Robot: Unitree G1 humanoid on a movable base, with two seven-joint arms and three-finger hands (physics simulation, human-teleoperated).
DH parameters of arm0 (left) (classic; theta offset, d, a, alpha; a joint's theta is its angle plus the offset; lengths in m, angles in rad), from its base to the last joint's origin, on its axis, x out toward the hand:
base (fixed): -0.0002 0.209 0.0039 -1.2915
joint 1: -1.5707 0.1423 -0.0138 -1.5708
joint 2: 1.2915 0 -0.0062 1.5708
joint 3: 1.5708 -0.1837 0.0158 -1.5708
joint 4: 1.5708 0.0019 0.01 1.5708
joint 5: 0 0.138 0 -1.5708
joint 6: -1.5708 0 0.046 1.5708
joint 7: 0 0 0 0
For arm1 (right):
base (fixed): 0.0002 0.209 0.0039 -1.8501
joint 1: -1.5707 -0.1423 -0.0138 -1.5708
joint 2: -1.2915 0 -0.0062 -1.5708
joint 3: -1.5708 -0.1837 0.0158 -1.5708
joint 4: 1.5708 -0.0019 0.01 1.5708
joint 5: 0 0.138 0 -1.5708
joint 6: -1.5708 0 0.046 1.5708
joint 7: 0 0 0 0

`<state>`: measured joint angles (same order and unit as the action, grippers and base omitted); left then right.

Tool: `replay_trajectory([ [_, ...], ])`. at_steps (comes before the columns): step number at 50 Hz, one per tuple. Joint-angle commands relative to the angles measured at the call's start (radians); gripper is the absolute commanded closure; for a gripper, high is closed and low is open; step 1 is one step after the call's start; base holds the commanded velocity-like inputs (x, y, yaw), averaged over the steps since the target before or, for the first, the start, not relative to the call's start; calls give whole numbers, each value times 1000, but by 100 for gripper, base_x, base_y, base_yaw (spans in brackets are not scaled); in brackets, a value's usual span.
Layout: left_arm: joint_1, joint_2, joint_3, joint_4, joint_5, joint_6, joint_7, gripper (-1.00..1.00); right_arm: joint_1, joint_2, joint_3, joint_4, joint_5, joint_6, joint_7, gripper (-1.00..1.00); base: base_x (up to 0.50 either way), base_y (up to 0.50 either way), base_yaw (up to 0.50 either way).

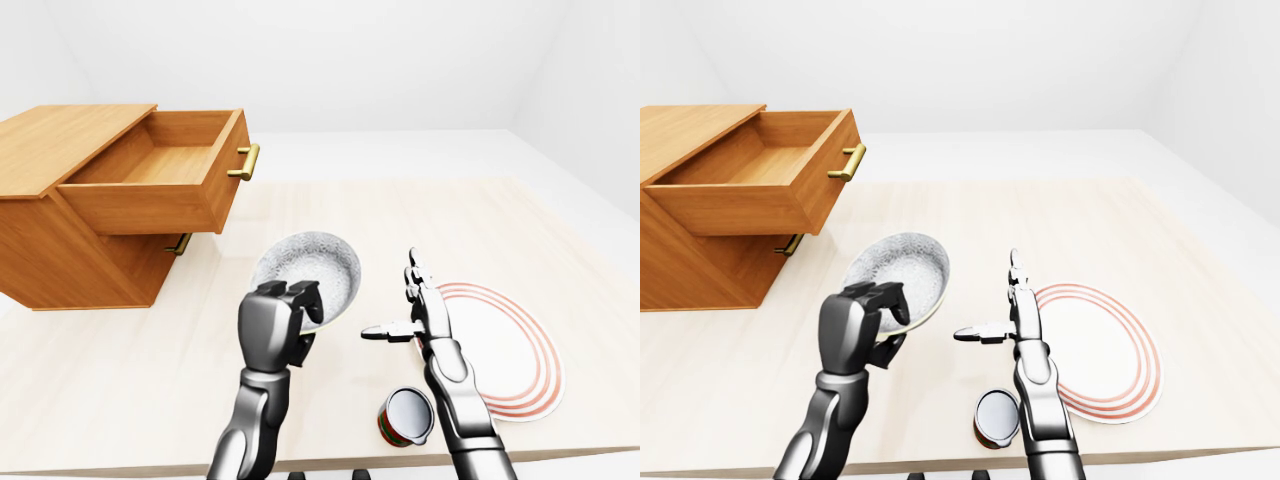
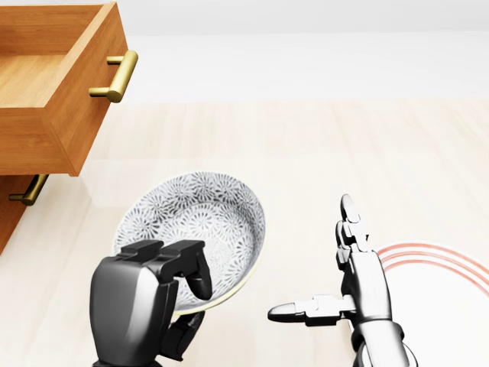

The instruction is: Put the bowl on top of the cabinet.

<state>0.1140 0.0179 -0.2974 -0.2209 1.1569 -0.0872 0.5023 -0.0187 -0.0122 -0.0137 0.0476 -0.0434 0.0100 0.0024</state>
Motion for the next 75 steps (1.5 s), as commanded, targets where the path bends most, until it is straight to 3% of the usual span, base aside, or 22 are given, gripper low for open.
replay_trajectory([
  [1,17,-15,-28,-249,-83,0,-73,90,9,0,-1,-20,3,6,5,-100,0,0,0],
  [10,-62,-39,27,-365,-138,0,-213,90,12,2,5,-27,-2,10,4,-100,0,0,0],
  [22,-176,-62,103,-421,-191,0,-313,90,13,2,5,-30,-1,11,5,-100,0,0,0],
  [28,-182,-60,110,-426,-193,0,-316,91,13,2,3,-30,0,10,6,-100,0,0,0],
  [29,-228,-59,155,-466,-218,0,-351,91,18,2,5,-37,0,11,7,-100,0,0,0],
  [40,-385,-15,264,-550,-289,0,-447,91,13,5,10,-36,-2,15,7,-100,0,0,0],
  [42,-417,-1,281,-552,-300,8,-461,91,4,4,8,-27,0,16,6,-100,0,0,0],
  [45,-493,41,329,-528,-331,59,-477,91,-3,2,3,-2,4,5,7,-100,0,0,0],
  [48,-528,72,354,-522,-346,92,-478,91,5,3,9,-16,2,10,10,-100,0,0,0],
  [50,-547,97,376,-537,-353,111,-487,91,6,3,9,-18,4,10,13,-100,0,0,0],
  [52,-552,107,378,-540,-351,113,-484,91,8,4,9,-18,4,9,12,-100,0,0,0],
  [55,-609,157,427,-530,-375,153,-502,90,22,9,21,-39,-6,13,10,-100,0,0,0],
  [58,-662,205,456,-496,-389,174,-501,90,14,9,22,-19,-6,3,11,-100,0,0,0],
  [61,-729,261,496,-475,-441,174,-484,90,19,9,24,-27,-6,7,13,-100,0,0,0],
  [65,-738,320,511,-459,-443,174,-485,91,20,11,30,-28,-12,6,11,-100,0,0,0],
  [75,-793,416,561,-354,-469,174,-476,90,20,13,36,-24,-16,7,13,-100,0,0,0],
])
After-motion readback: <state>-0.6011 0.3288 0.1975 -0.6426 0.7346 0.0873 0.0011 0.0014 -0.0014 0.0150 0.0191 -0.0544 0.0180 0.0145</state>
